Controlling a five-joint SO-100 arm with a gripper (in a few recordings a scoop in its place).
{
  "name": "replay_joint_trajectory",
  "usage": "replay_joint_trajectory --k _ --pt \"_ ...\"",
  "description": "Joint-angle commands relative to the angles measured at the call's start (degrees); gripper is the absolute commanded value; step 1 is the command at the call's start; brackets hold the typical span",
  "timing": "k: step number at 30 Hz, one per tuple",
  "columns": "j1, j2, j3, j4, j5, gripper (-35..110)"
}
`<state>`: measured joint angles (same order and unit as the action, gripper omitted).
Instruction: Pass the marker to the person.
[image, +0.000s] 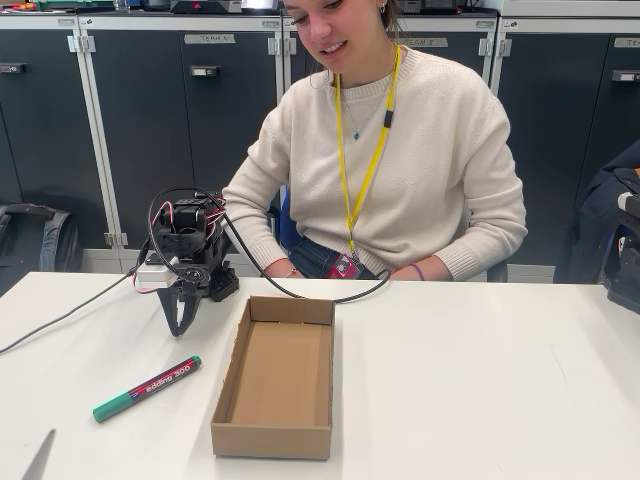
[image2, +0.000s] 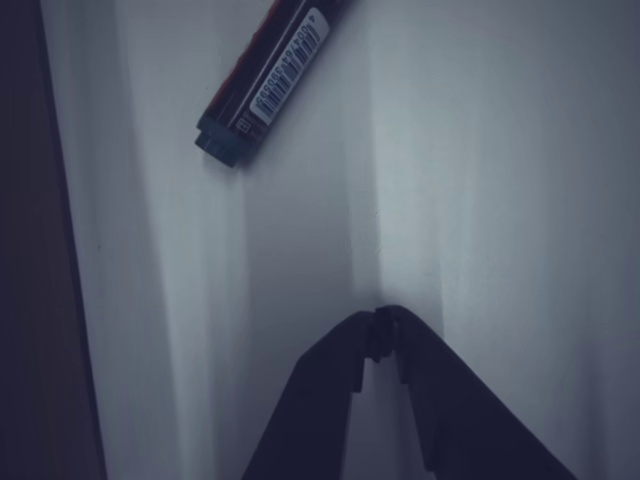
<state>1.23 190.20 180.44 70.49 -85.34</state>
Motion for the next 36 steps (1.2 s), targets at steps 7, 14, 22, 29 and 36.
replay_joint_trajectory --k 7,14,22,29,36 --pt "-0.09 0.70 1.32 0.44 0.53 -5" --pt "-0.09 0.70 1.32 0.44 0.53 -5" --pt "-0.26 -5.27 -4.04 -2.46 4.22 -5" --pt "-1.67 -30.23 -28.30 -2.46 24.43 -5" --pt "1.23 -52.03 -45.88 -0.88 43.59 -5"
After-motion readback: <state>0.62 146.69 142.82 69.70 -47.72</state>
